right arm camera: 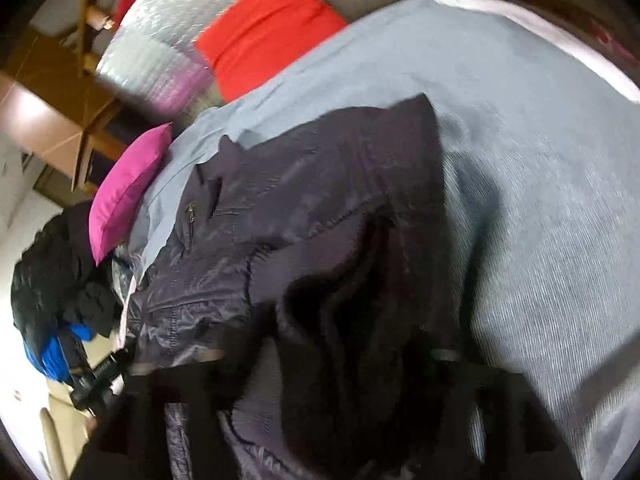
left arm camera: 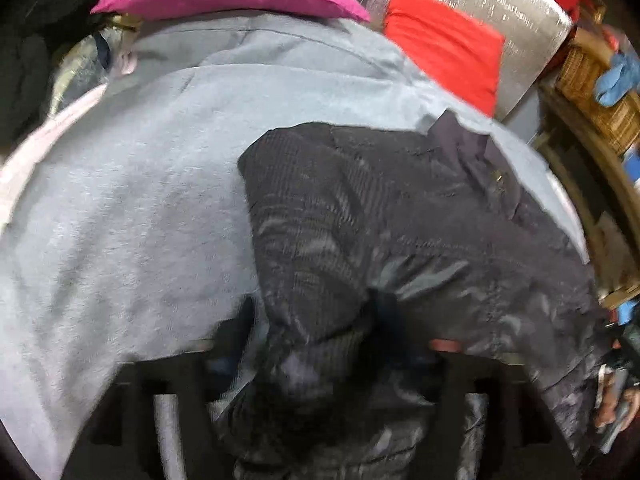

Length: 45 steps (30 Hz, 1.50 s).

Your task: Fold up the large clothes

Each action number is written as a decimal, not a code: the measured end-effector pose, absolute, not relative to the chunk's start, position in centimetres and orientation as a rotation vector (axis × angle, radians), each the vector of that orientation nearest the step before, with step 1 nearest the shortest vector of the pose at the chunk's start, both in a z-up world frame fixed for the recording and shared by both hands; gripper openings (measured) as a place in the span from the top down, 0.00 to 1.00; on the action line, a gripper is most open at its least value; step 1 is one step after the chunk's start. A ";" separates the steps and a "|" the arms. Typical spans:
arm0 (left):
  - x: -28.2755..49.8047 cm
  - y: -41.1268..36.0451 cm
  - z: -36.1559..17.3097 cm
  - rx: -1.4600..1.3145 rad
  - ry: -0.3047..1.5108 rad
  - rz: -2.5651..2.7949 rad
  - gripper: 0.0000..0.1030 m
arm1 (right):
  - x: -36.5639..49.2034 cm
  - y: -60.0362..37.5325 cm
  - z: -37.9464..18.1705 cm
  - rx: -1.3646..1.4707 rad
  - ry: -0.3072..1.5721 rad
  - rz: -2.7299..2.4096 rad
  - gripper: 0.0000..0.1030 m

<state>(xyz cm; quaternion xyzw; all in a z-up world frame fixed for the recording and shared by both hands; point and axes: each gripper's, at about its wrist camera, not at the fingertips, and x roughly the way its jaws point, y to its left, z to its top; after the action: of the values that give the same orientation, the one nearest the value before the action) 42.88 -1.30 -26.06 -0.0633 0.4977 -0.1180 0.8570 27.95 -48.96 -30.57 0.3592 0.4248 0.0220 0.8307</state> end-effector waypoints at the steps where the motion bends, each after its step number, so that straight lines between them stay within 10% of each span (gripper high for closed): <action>1: 42.5 -1.3 -25.8 -0.124 1.037 -0.249 0.24 | 27.6 -49.0 -30.3 0.778 0.891 0.068 0.28; 45: 14.9 7.7 -29.5 -0.250 1.013 -0.176 0.27 | 0.9 -48.7 -32.7 0.927 0.811 0.107 0.28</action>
<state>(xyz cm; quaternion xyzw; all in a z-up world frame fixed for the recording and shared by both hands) 14.86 7.71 -29.51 -0.1190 0.4834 -0.0841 0.8632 0.87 -48.72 -32.68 0.4343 0.3803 0.0503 0.8150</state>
